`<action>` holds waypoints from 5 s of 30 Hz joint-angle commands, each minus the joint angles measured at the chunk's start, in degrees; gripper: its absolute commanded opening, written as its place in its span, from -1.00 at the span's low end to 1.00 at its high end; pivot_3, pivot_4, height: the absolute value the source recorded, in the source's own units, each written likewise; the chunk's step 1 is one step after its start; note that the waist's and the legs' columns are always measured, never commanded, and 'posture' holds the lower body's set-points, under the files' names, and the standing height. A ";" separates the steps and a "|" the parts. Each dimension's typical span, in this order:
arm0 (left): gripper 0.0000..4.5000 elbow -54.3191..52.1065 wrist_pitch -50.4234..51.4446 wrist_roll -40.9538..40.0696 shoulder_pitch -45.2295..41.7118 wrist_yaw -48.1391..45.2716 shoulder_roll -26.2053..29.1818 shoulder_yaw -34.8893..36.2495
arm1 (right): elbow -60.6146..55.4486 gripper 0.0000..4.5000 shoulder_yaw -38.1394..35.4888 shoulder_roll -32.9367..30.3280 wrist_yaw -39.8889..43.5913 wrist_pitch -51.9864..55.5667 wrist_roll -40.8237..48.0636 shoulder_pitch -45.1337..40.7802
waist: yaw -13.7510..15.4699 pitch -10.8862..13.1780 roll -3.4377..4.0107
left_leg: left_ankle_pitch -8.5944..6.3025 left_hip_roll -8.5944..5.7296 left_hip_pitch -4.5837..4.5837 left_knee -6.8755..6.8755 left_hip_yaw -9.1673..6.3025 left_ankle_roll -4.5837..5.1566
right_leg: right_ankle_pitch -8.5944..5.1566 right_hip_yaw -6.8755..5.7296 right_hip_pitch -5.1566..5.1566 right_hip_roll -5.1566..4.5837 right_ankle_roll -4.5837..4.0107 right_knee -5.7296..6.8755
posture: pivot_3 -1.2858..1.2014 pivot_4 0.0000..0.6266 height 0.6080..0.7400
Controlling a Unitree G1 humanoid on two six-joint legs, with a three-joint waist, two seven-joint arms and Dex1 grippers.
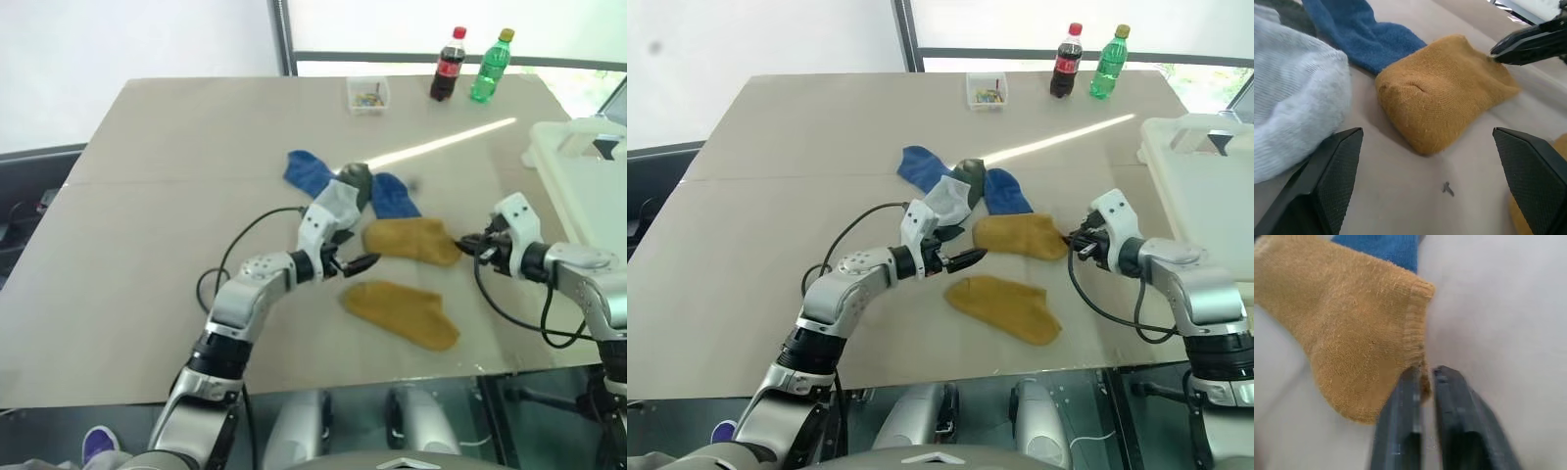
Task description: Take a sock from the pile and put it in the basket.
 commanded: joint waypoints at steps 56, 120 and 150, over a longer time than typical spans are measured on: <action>-0.97 -12.20 11.57 -11.83 6.06 -15.22 16.12 -3.15 | -35.47 -1.00 -11.88 5.30 -15.98 17.64 25.91 31.39 | 0.24 -0.02 0.00 | -0.01 0.00 0.06 0.03 0.00 0.00 | -0.15 0.07 0.07 -0.06 -0.25 -0.03 | 0.03 -0.52 0.88; -0.26 -14.92 16.45 -16.24 3.76 -5.57 5.47 10.01 | -6.83 -0.27 5.60 -3.85 12.16 -24.70 -4.98 9.24 | 0.38 -0.95 -0.55 | 0.04 -0.01 0.03 0.02 -0.16 -0.12 | -0.12 -0.06 0.15 -0.65 -0.31 -0.10 | 0.03 -0.52 0.88; 0.98 -4.28 19.42 -13.65 0.58 -10.57 9.42 2.72 | -0.09 -1.00 11.00 2.72 9.08 -27.19 -10.92 13.25 | 0.22 -0.79 -0.33 | -0.01 0.00 0.24 0.03 -0.09 -0.01 | -0.13 -0.03 0.28 -0.16 -0.28 -0.08 | 0.03 -0.52 0.88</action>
